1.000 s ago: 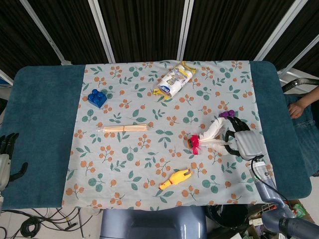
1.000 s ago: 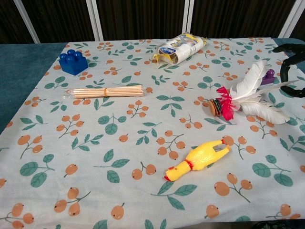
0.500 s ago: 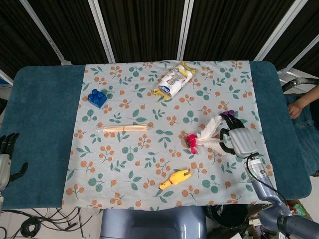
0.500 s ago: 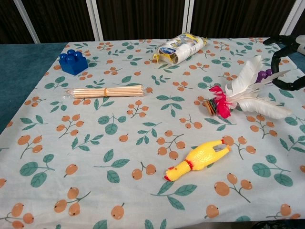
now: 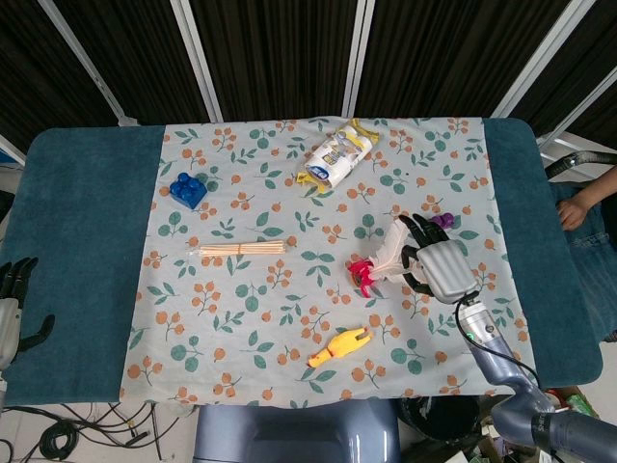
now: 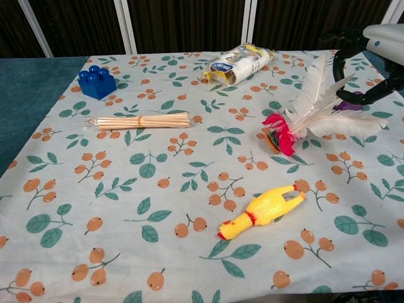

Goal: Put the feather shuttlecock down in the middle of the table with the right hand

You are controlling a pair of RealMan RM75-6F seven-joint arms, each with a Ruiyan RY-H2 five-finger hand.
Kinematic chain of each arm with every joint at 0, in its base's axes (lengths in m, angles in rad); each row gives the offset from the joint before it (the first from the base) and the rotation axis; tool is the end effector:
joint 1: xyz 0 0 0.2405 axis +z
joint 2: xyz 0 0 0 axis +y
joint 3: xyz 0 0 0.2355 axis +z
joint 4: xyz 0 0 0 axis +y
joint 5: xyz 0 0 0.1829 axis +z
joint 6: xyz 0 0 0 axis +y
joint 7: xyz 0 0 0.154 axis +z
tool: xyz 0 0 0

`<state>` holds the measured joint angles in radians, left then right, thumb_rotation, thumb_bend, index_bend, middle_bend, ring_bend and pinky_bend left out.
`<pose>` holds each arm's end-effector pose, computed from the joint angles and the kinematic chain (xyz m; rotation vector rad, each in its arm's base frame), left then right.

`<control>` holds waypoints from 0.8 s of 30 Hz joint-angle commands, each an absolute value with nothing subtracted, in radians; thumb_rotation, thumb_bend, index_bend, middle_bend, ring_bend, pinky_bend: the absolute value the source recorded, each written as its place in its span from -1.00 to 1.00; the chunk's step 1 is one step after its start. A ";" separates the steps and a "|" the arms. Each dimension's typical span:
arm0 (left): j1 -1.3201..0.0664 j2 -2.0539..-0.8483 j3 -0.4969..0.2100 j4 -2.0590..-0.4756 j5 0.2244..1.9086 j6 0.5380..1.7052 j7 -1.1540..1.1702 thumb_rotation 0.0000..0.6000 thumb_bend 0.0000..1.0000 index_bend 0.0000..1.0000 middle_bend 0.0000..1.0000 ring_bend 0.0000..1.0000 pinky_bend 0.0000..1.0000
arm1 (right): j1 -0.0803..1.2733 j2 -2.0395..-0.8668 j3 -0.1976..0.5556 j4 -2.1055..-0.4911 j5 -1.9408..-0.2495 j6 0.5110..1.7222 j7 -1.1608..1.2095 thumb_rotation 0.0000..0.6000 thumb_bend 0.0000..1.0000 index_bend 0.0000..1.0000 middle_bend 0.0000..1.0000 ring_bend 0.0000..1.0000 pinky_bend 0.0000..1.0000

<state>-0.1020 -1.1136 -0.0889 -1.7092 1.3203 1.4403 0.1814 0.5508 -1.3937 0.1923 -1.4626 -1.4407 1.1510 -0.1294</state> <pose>-0.2863 0.1958 0.1761 -1.2957 -0.9226 -0.7604 -0.1708 -0.3199 0.0820 1.7284 -0.7636 1.0912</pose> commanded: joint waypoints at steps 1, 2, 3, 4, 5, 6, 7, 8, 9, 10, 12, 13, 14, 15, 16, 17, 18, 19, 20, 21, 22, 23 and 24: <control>-0.102 -1.113 -0.089 -1.709 1.320 1.440 0.182 1.00 -0.34 -0.95 -0.89 -0.98 -0.90 | 0.571 -1.389 0.198 -1.501 -1.441 1.134 -0.174 1.00 -0.29 0.31 -0.90 -0.91 -0.75; -0.102 -1.113 -0.089 -1.709 1.320 1.440 0.181 1.00 -0.34 -0.95 -0.89 -0.98 -0.90 | 0.578 -1.390 0.200 -1.512 -1.440 1.129 -0.186 1.00 -0.29 0.31 -0.90 -0.91 -0.75; -0.102 -1.113 -0.089 -1.709 1.319 1.440 0.181 1.00 -0.34 -0.95 -0.89 -0.98 -0.90 | 0.583 -1.391 0.202 -1.522 -1.437 1.125 -0.199 1.00 -0.29 0.31 -0.90 -0.91 -0.75; -0.102 -1.113 -0.089 -1.710 1.319 1.440 0.180 1.00 -0.35 -0.95 -0.89 -0.98 -0.90 | 0.589 -1.392 0.204 -1.532 -1.435 1.121 -0.212 1.00 -0.29 0.31 -0.90 -0.91 -0.75; -0.102 -1.112 -0.089 -1.709 1.319 1.440 0.180 1.00 -0.34 -0.95 -0.89 -0.98 -0.90 | 0.594 -1.393 0.206 -1.543 -1.434 1.117 -0.227 1.00 -0.29 0.31 -0.90 -0.91 -0.75; -0.102 -1.112 -0.089 -1.709 1.318 1.439 0.179 1.00 -0.34 -0.95 -0.89 -0.98 -0.90 | 0.597 -1.393 0.207 -1.549 -1.433 1.115 -0.234 1.00 -0.29 0.31 -0.90 -0.91 -0.75; -0.102 -1.112 -0.089 -1.709 1.318 1.438 0.178 1.00 -0.34 -0.95 -0.89 -0.98 -0.90 | 0.602 -1.394 0.208 -1.561 -1.432 1.112 -0.248 1.00 -0.29 0.31 -0.90 -0.91 -0.75; -0.102 -1.111 -0.089 -1.709 1.318 1.438 0.178 1.00 -0.34 -0.95 -0.89 -0.98 -0.90 | 0.606 -1.395 0.210 -1.572 -1.430 1.110 -0.261 1.00 -0.29 0.31 -0.90 -0.91 -0.75; -0.103 -1.110 -0.089 -1.708 1.318 1.436 0.177 1.00 -0.34 -0.95 -0.89 -0.98 -0.90 | 0.610 -1.396 0.209 -1.586 -1.429 1.108 -0.279 1.00 -0.29 0.31 -0.90 -0.91 -0.75; -0.104 -1.109 -0.089 -1.706 1.321 1.436 0.177 1.00 -0.34 -0.95 -0.89 -0.98 -0.90 | 0.613 -1.397 0.208 -1.593 -1.430 1.107 -0.291 1.00 -0.29 0.31 -0.90 -0.91 -0.75; -0.105 -1.108 -0.088 -1.702 1.328 1.438 0.178 1.00 -0.34 -0.95 -0.89 -0.98 -0.90 | 0.619 -1.402 0.205 -1.605 -1.430 1.103 -0.318 1.00 -0.29 0.31 -0.90 -0.91 -0.75; -0.105 -1.108 -0.088 -1.701 1.330 1.439 0.177 1.00 -0.34 -0.95 -0.89 -0.98 -0.90 | 0.621 -1.405 0.203 -1.611 -1.427 1.101 -0.329 1.00 -0.29 0.29 -0.90 -0.91 -0.75; -0.105 -1.108 -0.087 -1.701 1.332 1.438 0.174 1.00 -0.34 -0.95 -0.89 -0.98 -0.90 | 0.623 -1.409 0.201 -1.617 -1.425 1.098 -0.339 1.00 -0.29 0.26 -0.90 -0.91 -0.75; -0.105 -1.108 -0.086 -1.700 1.332 1.438 0.173 1.00 -0.34 -0.95 -0.89 -0.98 -0.90 | 0.625 -1.412 0.200 -1.622 -1.421 1.096 -0.350 1.00 -0.29 0.18 -0.90 -0.91 -0.75; -0.105 -1.108 -0.086 -1.699 1.332 1.438 0.172 1.00 -0.34 -0.95 -0.89 -0.98 -0.90 | 0.627 -1.415 0.199 -1.626 -1.418 1.094 -0.361 1.00 -0.29 0.04 -0.90 -0.91 -0.75; -0.105 -1.108 -0.087 -1.699 1.332 1.437 0.171 1.00 -0.34 -0.95 -0.89 -0.98 -0.90 | 0.630 -1.418 0.199 -1.631 -1.416 1.094 -0.370 1.00 -0.29 -0.08 -0.90 -0.91 -0.75; -0.105 -1.108 -0.087 -1.699 1.332 1.437 0.171 1.00 -0.34 -0.95 -0.89 -0.98 -0.90 | 0.631 -1.421 0.199 -1.636 -1.413 1.093 -0.378 1.00 -0.29 -0.24 -0.90 -0.91 -0.75; -0.105 -1.108 -0.087 -1.698 1.332 1.437 0.170 1.00 -0.34 -0.95 -0.89 -0.98 -0.90 | 0.633 -1.424 0.200 -1.640 -1.411 1.094 -0.386 1.00 -0.30 -0.44 -0.90 -0.91 -0.75; -0.106 -1.108 -0.087 -1.698 1.331 1.436 0.170 1.00 -0.34 -0.95 -0.89 -0.98 -0.90 | 0.634 -1.426 0.202 -1.644 -1.408 1.097 -0.393 1.00 -0.32 -0.56 -0.90 -0.91 -0.75; -0.106 -1.108 -0.087 -1.698 1.331 1.436 0.170 1.00 -0.34 -0.95 -0.89 -0.98 -0.90 | 0.635 -1.428 0.204 -1.648 -1.405 1.101 -0.399 1.00 -0.34 -0.72 -0.90 -0.91 -0.75; -0.106 -1.107 -0.087 -1.697 1.331 1.436 0.170 1.00 -0.34 -0.95 -0.89 -0.98 -0.90 | 0.635 -1.429 0.206 -1.654 -1.402 1.103 -0.403 1.00 -0.35 -0.82 -0.90 -0.91 -0.75; -0.106 -1.107 -0.087 -1.697 1.330 1.435 0.170 1.00 -0.34 -0.95 -0.89 -0.98 -0.90 | 0.636 -1.429 0.209 -1.663 -1.398 1.105 -0.405 1.00 -0.37 -0.91 -0.90 -0.92 -0.75; -0.106 -1.107 -0.087 -1.697 1.329 1.434 0.170 1.00 -0.34 -0.95 -0.89 -0.98 -0.90 | 0.637 -1.429 0.211 -1.671 -1.395 1.106 -0.408 1.00 -0.39 -0.95 -0.90 -0.92 -0.75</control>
<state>-0.1059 -1.1073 -0.0868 -1.6972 1.3295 1.4345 0.1698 0.6348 -1.4278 0.2069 -1.6608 -1.4008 1.1028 -0.4029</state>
